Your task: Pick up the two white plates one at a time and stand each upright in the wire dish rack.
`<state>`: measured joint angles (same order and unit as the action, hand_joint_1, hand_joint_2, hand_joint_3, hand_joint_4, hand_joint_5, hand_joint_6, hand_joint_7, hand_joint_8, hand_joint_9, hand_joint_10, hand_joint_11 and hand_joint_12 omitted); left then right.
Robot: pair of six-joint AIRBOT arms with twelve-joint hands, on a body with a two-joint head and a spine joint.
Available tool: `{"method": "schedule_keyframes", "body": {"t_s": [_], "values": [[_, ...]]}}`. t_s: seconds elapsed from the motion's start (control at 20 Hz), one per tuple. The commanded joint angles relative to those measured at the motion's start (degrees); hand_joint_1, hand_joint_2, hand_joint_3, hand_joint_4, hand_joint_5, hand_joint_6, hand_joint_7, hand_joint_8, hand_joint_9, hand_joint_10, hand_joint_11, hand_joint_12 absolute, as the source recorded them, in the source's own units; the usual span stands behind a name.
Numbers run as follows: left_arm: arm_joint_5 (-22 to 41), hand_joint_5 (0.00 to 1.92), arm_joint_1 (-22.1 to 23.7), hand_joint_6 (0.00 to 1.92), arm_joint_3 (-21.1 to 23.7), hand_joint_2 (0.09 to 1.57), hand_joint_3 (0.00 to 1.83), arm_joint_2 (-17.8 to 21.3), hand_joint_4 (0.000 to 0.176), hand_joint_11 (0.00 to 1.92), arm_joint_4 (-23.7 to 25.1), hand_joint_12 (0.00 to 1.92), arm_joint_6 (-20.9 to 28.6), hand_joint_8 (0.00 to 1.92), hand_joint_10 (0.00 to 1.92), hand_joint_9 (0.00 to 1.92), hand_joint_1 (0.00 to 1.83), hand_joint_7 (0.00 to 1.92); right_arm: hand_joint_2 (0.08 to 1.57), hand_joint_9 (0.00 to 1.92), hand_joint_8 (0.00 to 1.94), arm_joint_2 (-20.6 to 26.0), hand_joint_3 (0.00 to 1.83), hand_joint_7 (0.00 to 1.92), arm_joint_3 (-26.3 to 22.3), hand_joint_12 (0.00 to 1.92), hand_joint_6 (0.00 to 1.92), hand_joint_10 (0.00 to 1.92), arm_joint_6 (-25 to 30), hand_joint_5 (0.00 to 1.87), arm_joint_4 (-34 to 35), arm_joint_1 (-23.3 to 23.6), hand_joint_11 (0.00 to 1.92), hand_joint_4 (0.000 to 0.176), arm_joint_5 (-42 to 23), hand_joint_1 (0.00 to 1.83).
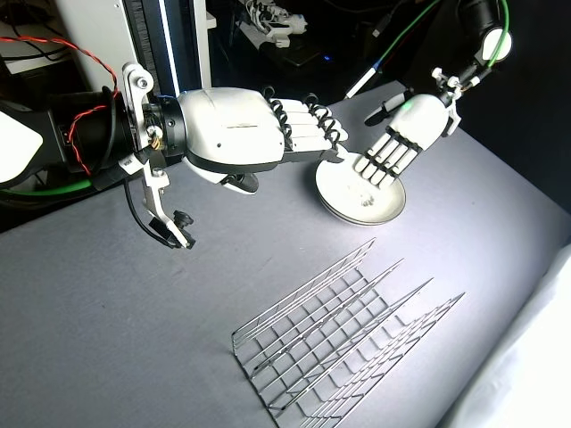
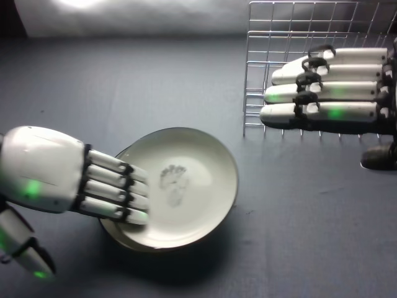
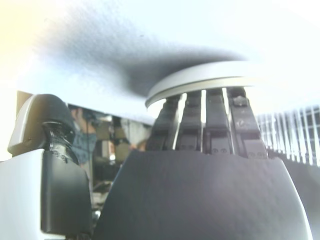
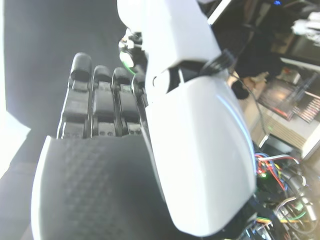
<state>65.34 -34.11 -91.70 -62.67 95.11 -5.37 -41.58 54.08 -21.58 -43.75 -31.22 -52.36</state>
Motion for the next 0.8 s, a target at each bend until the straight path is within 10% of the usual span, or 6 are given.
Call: {"method": "schedule_keyframes", "body": {"t_s": [0.0,0.55,0.75], "values": [[0.8,0.04,-0.34,0.01,0.73,1.1,0.0,-1.04,0.0,0.0,-1.24,0.0,-0.48,0.01,0.01,0.02,0.0,0.03,1.02,0.0,0.0,-0.04,0.0,0.01,-0.05,0.27,0.0,0.0,-0.09,0.03,2.61,0.66,0.0,0.0,-4.14,1.47],[-3.48,0.0,2.03,0.0,5.15,1.08,0.0,-4.75,0.0,0.0,-1.4,0.0,-0.48,0.0,0.0,0.0,0.0,0.0,1.07,0.05,0.0,-3.94,0.01,0.06,0.47,0.49,0.0,0.0,-0.33,0.07,1.64,-1.52,0.0,0.0,2.25,1.52],[-3.61,0.0,2.15,0.0,4.69,1.07,0.0,-5.04,0.0,0.0,-1.4,0.0,-0.48,0.0,0.0,0.0,0.0,0.0,1.08,0.21,0.01,-6.4,0.0,0.21,2.73,0.88,0.02,0.02,-0.34,0.24,1.39,-1.95,0.0,0.0,2.96,1.56]]}}
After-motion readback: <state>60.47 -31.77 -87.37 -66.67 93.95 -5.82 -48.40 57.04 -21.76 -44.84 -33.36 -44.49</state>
